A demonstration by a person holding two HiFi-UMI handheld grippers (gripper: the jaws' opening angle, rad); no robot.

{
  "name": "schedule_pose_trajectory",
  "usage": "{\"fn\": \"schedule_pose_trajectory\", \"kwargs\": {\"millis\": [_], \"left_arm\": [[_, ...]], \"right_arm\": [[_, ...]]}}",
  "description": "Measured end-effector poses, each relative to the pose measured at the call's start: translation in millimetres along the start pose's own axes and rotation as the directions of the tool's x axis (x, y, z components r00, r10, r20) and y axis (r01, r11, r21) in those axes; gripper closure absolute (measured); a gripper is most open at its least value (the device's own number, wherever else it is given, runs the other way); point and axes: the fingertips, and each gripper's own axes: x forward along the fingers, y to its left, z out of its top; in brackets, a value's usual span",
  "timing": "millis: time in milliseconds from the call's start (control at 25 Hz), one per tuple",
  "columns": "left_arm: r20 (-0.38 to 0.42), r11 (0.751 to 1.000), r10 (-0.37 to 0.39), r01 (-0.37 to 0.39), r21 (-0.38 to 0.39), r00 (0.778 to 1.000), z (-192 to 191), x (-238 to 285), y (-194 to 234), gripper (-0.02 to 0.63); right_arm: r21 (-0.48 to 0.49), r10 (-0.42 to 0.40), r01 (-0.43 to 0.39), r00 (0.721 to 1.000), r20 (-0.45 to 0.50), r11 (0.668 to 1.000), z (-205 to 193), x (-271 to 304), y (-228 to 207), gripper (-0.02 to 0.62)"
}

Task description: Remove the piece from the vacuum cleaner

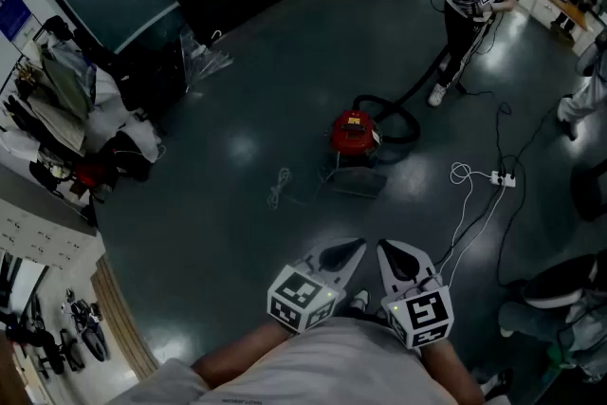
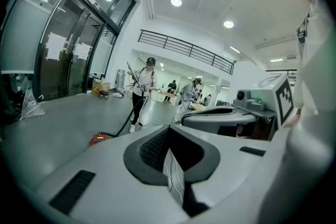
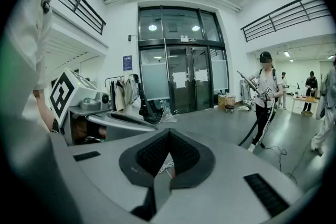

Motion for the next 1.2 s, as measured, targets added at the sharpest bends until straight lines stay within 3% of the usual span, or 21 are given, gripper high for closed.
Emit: {"fn": "schedule_pose_trajectory", "kwargs": {"millis": [440, 600, 760, 1200], "left_arm": [[0.001, 1.000, 0.006, -0.006, 0.008, 1.000, -1.5, 8.0, -9.9, 0.600], [0.003, 1.000, 0.001, -0.001, 0.005, 1.000, -3.0, 10.8, -12.5, 0.600], [0.004, 1.000, -0.008, 0.008, 0.015, 1.000, -3.0, 19.8, -11.5, 0.598], [-0.024, 1.000, 0.025, -0.025, -0.014, 0.999, 1.0, 57.0, 48.9, 0.598]], "right_arm": [[-0.001, 0.022, -0.022, 1.000, 0.007, 1.000, -1.3, -5.5, -6.8, 0.578], [0.051, 0.071, -0.072, 0.997, 0.027, 0.996, -2.8, -6.5, -8.5, 0.578], [0.035, 0.101, -0.103, 0.994, 0.049, 0.994, -4.5, -5.4, -19.7, 0.577], [0.019, 0.148, -0.149, 0.988, 0.044, 0.989, 0.4, 48.4, -57.0, 0.577]]}}
